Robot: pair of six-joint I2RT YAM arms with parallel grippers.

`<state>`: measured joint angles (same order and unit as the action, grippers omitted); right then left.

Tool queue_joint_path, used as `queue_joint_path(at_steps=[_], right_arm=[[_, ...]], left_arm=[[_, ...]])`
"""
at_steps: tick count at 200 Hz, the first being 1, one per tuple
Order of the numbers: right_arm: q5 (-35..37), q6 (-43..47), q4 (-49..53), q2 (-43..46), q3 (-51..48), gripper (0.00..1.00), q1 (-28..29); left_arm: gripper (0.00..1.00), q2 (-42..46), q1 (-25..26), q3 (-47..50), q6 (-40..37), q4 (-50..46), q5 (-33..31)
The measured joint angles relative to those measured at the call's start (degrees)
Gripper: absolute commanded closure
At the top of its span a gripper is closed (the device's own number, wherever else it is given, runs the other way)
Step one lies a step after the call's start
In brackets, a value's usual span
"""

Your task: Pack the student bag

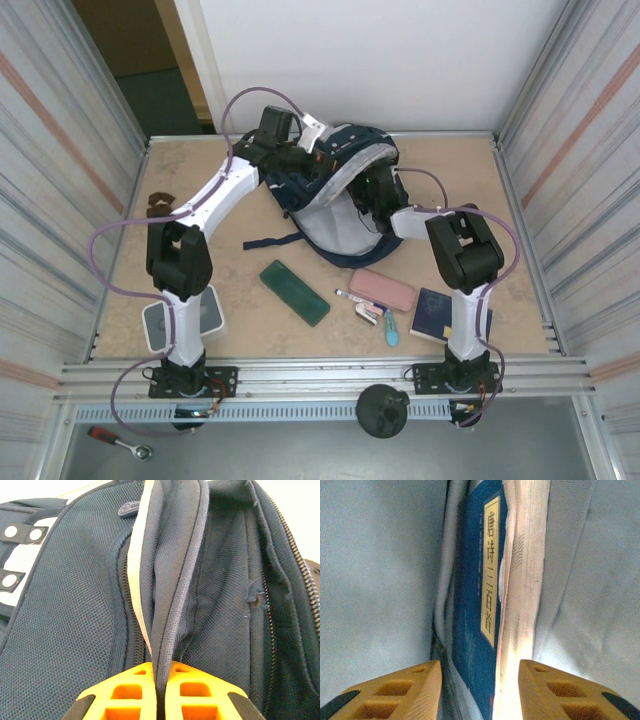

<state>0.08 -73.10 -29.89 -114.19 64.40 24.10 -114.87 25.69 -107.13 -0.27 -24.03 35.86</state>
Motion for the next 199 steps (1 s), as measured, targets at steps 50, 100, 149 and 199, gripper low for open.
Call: queue_joint_path(at_steps=[50,100,149,199], right_arm=[[-5.4,11.54,9.44,20.85,-12.35,0.44,-4.11],[-3.98,28.61,41.05,42.53,-15.1,0.15,-7.69],[-1.27,30.73,62.66,50.42,-26.82,0.01,-8.7],[0.13,27.06,67.32,52.61,-32.11,0.01,-8.74]], left_arm=[[1.0,0.0,-2.1,2.19,3.76,4.48,0.09],[0.96,0.0,-2.27,10.25,2.1,7.32,-0.35],[0.63,0.07,-1.62,12.39,-0.52,7.67,-1.51],[0.43,3.89,-1.14,17.03,-0.37,8.61,-4.66]])
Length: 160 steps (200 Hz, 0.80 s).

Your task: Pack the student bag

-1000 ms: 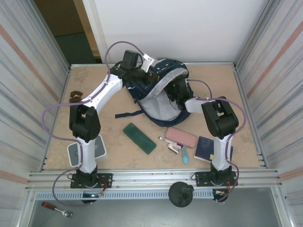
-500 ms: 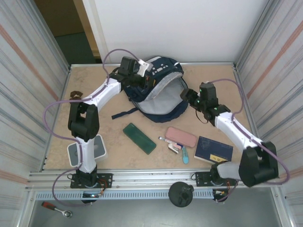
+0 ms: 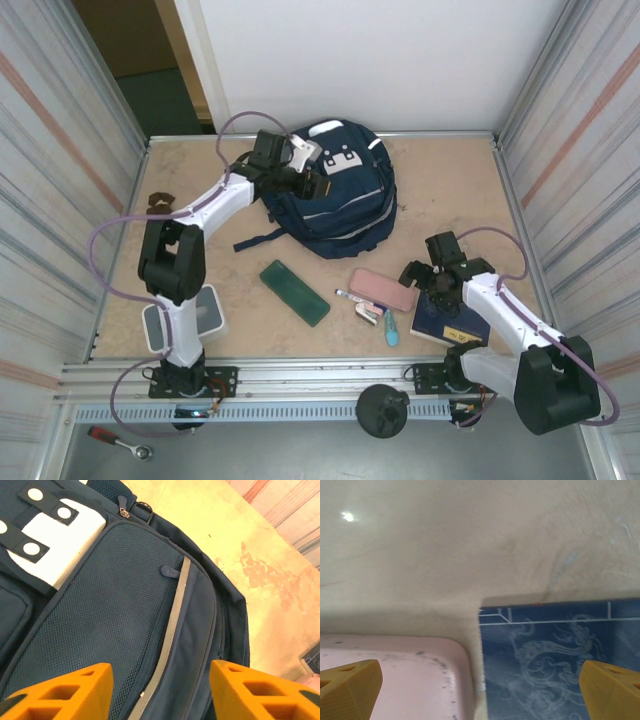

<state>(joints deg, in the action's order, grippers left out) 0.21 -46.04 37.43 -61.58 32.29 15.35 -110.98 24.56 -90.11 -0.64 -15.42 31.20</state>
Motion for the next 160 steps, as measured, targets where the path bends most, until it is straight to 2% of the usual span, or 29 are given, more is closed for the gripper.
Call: queue_joint_path(at_steps=[37,78,124,160], right_arm=[[0.24,-2.89,-1.46,1.36,-3.43,0.01,-0.98],[-2.64,-2.29,-7.34,-1.16,-3.15,0.0,-8.92],[-5.01,6.14,-13.44,-15.52,5.7,0.03,-13.68],[-9.84,13.81,-17.09,-28.41,16.61,0.1,-14.71]], left_arm=[[0.39,5.88,2.36,7.48,2.43,2.6,-2.54],[0.38,10.25,4.35,12.28,4.66,5.05,-3.45],[0.38,14.08,4.46,16.98,6.1,6.23,-5.35],[0.38,16.59,4.46,20.37,7.87,6.34,-6.45]])
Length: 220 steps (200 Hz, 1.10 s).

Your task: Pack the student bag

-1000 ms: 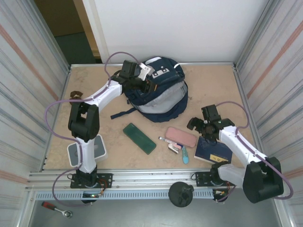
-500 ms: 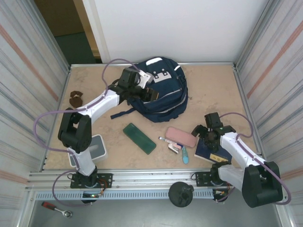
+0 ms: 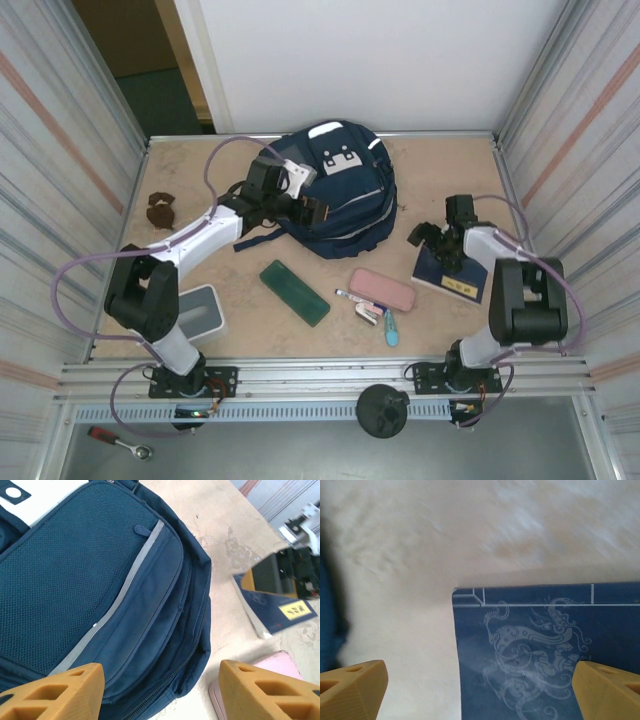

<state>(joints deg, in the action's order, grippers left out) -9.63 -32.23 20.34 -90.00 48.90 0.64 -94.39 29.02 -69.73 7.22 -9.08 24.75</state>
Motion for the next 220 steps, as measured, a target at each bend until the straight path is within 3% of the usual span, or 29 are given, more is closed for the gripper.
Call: queue_joint_path(at_steps=[29,63,103,140,186,220], right_arm=[[-5.86,4.98,-1.46,-6.38,7.15,0.11,2.43],[-8.04,8.17,0.5,-1.73,7.17,0.05,4.72],[-5.68,5.49,2.05,9.22,0.9,0.01,-4.0],[-5.38,2.58,1.79,6.27,-1.79,0.01,-13.27],[-6.12,1.38,0.39,-1.31,2.05,0.01,-14.12],[-7.1,1.42,-0.04,-4.13,4.66,0.02,-15.02]], left_arm=[[0.38,0.66,0.13,0.96,0.85,-0.04,-0.11],[0.38,0.68,1.88,1.09,1.27,0.0,-0.83],[0.38,0.59,5.77,1.09,1.7,0.02,-1.07],[0.37,0.31,8.59,1.05,1.68,0.04,-1.33],[0.38,-3.3,13.6,-1.92,1.68,-0.07,-2.1],[0.39,-10.95,19.71,-7.78,1.9,-0.44,-2.95]])
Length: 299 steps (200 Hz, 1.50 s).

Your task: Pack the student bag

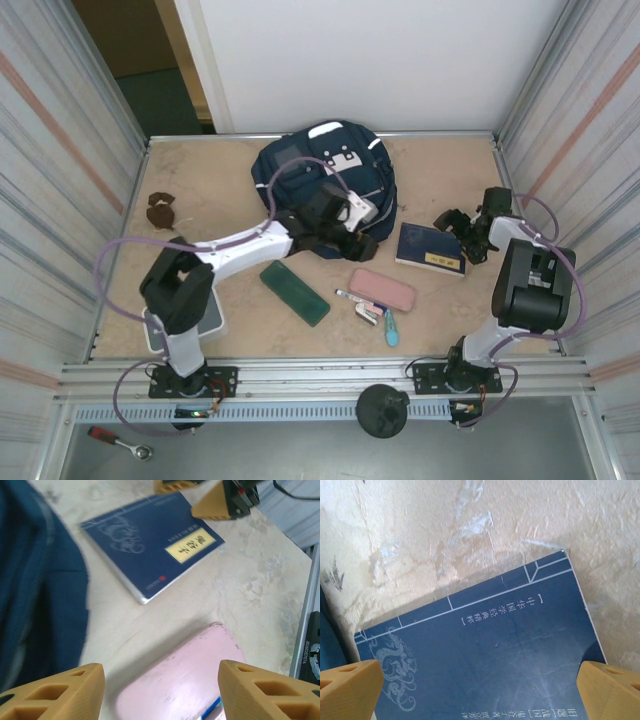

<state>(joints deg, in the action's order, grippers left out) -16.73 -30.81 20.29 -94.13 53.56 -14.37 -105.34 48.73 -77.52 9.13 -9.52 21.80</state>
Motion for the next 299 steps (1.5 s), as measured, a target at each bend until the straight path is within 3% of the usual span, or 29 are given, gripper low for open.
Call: queue_joint_path(at_steps=[41,90,122,156,201,223,299], right_arm=[[0.09,-0.09,-0.44,1.38,-0.15,0.01,-0.5],[0.42,-0.74,-0.33,14.62,-9.64,0.01,-0.33],[0.13,-1.7,0.63,17.55,-14.32,0.01,0.07],[-1.66,-2.84,0.66,17.62,-17.0,0.04,0.11],[-4.11,-4.81,-1.88,15.19,-17.27,0.07,0.13],[-3.96,-4.83,-2.08,14.82,-17.14,0.14,0.02],[-0.76,-5.9,-5.31,12.41,-16.92,0.57,-2.25]], left_arm=[[0.39,-12.76,4.68,-11.15,4.31,-1.09,-2.01],[0.38,-25.0,4.9,-23.06,10.29,-2.69,-5.95],[0.41,-31.71,4.85,-31.76,11.56,-5.46,-7.69],[0.52,-34.73,4.85,-35.12,12.37,-6.62,-7.65],[0.59,-34.71,5.03,-33.88,12.79,-5.95,-3.89],[0.6,-34.14,5.05,-31.95,12.52,-4.2,-2.71],[0.6,-32.94,10.19,-28.74,11.04,-1.05,1.31]])
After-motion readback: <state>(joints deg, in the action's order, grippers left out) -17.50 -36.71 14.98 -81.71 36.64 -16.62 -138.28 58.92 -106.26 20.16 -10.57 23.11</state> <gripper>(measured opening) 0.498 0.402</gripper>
